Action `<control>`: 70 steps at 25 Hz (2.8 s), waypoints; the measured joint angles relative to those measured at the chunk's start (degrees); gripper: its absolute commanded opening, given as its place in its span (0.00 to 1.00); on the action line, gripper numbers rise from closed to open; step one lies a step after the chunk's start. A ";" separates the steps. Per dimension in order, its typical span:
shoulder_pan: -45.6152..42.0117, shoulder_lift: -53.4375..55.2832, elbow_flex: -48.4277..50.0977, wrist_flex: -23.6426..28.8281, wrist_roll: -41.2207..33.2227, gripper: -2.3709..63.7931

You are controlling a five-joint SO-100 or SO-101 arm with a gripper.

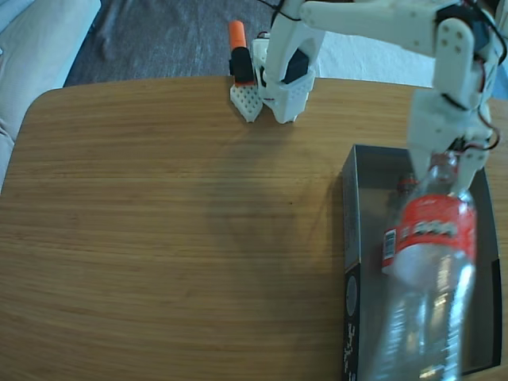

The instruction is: Grasp the bottles and put them in the box.

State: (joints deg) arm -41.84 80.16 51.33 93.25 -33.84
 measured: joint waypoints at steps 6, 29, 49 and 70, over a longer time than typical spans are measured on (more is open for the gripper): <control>-8.09 -6.33 -3.60 -2.02 4.39 0.03; -18.19 -25.75 -12.39 -4.92 4.75 0.03; -18.19 -33.84 -19.69 -4.57 4.83 0.14; -10.55 -34.19 -22.24 1.05 5.01 0.36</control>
State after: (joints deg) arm -52.38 45.97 29.09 94.31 -28.83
